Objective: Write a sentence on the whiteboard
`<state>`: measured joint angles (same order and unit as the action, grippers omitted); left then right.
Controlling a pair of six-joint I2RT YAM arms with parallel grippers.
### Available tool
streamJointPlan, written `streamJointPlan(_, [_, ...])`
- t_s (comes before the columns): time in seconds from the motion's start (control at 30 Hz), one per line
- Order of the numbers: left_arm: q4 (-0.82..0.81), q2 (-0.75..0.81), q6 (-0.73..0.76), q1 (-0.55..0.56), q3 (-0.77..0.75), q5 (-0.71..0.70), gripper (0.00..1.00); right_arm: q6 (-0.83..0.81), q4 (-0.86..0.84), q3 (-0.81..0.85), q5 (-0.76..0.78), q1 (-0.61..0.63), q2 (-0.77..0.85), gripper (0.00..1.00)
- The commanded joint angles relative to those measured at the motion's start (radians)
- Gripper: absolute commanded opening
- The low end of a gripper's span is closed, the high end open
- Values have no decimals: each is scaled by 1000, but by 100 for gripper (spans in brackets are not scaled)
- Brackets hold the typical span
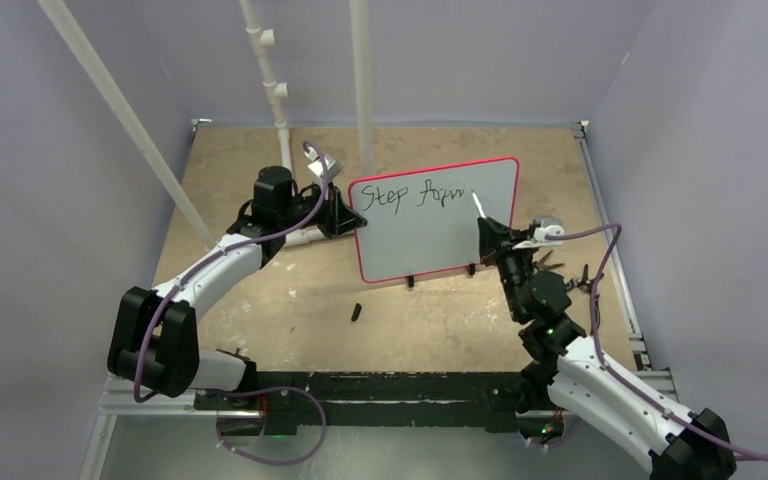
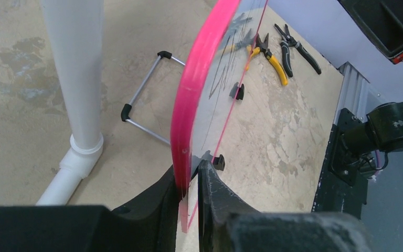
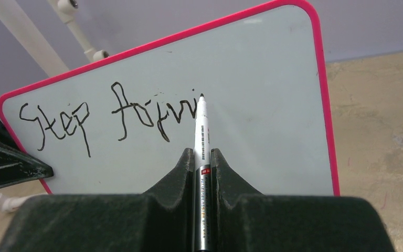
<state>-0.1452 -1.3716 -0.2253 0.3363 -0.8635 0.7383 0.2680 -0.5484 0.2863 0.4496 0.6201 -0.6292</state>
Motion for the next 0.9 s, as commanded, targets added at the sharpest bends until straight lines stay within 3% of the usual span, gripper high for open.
streamJointPlan(0.0, [-24, -4, 8, 3, -11, -2, 6, -24, -76, 10, -9, -14, -33, 0])
streamJointPlan(0.1, [-20, -6, 13, 3, -12, -4, 0, -27, -88, 18, -12, -24, -50, 0])
streamJointPlan(0.87, [-6, -1, 24, 3, -19, -8, 0, -50, -103, 43, -117, -60, -133, 0])
